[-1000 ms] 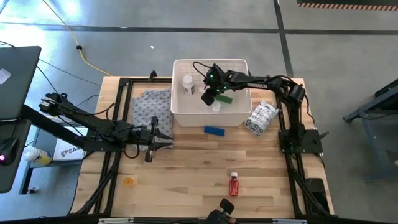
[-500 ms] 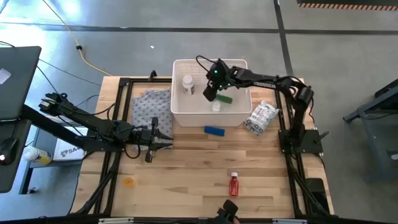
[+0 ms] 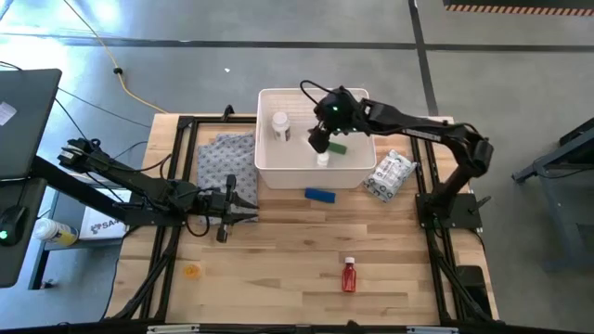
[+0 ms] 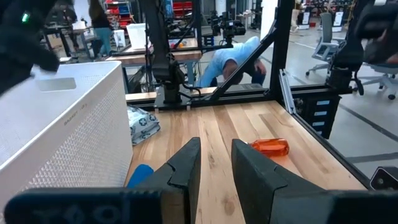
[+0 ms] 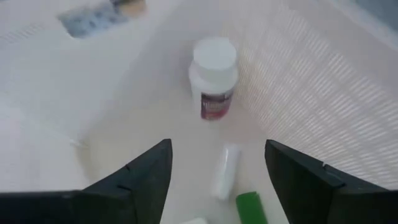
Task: Pick & place medical supplies in basket/bin
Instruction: Put the light orange pill bottle into the white bin
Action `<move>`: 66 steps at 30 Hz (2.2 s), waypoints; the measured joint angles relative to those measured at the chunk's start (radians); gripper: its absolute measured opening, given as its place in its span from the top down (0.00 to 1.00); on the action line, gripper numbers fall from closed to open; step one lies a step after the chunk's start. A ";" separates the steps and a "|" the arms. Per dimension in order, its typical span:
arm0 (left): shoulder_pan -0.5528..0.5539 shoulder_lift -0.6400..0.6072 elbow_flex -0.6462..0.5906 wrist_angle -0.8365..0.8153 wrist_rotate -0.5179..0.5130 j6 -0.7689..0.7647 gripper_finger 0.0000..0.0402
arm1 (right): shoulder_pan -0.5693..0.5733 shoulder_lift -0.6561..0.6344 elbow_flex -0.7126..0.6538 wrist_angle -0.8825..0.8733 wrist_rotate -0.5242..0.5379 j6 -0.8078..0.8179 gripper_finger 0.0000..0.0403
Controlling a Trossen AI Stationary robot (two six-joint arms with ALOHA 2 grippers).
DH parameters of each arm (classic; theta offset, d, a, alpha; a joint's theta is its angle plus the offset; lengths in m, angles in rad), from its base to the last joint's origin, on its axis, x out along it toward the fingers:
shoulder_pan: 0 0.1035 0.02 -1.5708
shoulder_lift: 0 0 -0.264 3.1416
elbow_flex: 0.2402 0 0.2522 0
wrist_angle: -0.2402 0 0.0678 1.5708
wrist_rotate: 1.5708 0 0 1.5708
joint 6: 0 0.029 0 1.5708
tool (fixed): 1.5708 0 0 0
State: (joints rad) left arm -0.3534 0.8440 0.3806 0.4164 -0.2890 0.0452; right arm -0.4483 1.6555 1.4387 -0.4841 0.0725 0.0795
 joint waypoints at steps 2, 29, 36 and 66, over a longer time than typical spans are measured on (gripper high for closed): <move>0.000 0.000 0.000 0.000 0.000 0.000 0.69 | 0.031 -0.042 0.000 -0.018 0.030 0.008 0.38; 0.000 0.000 0.000 -0.010 -0.005 -0.103 0.69 | 0.860 -0.205 -0.423 0.079 0.288 0.637 0.32; 0.000 0.010 0.000 0.043 -0.006 -0.165 0.69 | 0.976 -0.169 -0.546 0.269 0.447 0.722 0.32; -0.072 0.186 0.496 -0.926 -0.044 -0.418 0.69 | 1.266 -0.075 -0.537 0.225 0.613 0.974 0.32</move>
State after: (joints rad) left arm -0.4255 1.0301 0.8761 -0.5096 -0.3331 -0.3726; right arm 0.8175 1.5806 0.9016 -0.2586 0.6853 1.0536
